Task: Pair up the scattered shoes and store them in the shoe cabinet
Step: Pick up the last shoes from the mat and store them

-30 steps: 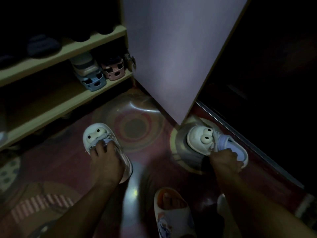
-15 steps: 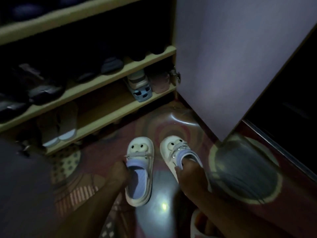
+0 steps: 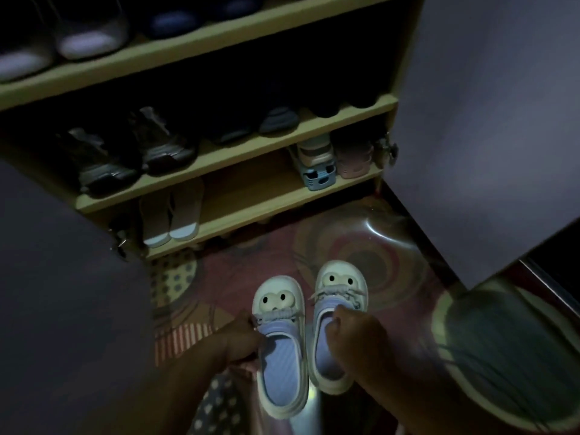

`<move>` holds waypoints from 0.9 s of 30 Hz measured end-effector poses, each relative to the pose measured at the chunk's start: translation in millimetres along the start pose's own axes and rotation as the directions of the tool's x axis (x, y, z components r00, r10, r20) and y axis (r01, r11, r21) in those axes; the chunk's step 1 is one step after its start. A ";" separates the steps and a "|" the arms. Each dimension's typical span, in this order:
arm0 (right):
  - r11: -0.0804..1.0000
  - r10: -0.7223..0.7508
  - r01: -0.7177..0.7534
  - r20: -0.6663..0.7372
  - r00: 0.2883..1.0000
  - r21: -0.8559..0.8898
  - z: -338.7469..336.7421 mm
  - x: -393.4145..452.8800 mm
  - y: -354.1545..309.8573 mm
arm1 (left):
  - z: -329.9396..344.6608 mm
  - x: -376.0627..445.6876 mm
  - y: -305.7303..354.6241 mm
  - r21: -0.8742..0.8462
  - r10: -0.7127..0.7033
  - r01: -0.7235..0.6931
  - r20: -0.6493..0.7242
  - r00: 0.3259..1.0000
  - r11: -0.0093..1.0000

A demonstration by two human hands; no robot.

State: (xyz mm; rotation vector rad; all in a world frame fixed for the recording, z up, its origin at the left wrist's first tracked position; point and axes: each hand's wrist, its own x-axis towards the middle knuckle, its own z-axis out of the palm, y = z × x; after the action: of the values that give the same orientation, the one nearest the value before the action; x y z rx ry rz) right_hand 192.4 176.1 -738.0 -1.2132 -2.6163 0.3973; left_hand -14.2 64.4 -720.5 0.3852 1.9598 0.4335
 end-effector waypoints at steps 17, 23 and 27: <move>0.970 0.235 -0.244 0.229 0.945 0.012 33.5 -0.7 38.8 | 46.7 -8.0 -41.3 0.060 0.282 -0.283 -0.411 0.867 0.957; 0.963 0.235 -0.258 0.235 0.943 0.072 -15.6 77.5 -7.0 | -9.9 -11.1 -2.3 0.033 0.350 -0.392 -0.522 0.778 0.919; 0.995 0.103 -0.102 0.100 0.990 -0.011 -38.6 123.3 -26.7 | -64.6 -2.1 28.1 0.059 0.361 -0.413 -0.608 0.707 0.909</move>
State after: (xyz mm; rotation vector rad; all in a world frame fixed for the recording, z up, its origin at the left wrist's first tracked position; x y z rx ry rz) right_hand 108.0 260.2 -681.3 -1.3679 -2.6472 0.4815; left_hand -70.2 80.0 -680.6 0.6771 2.4786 1.0151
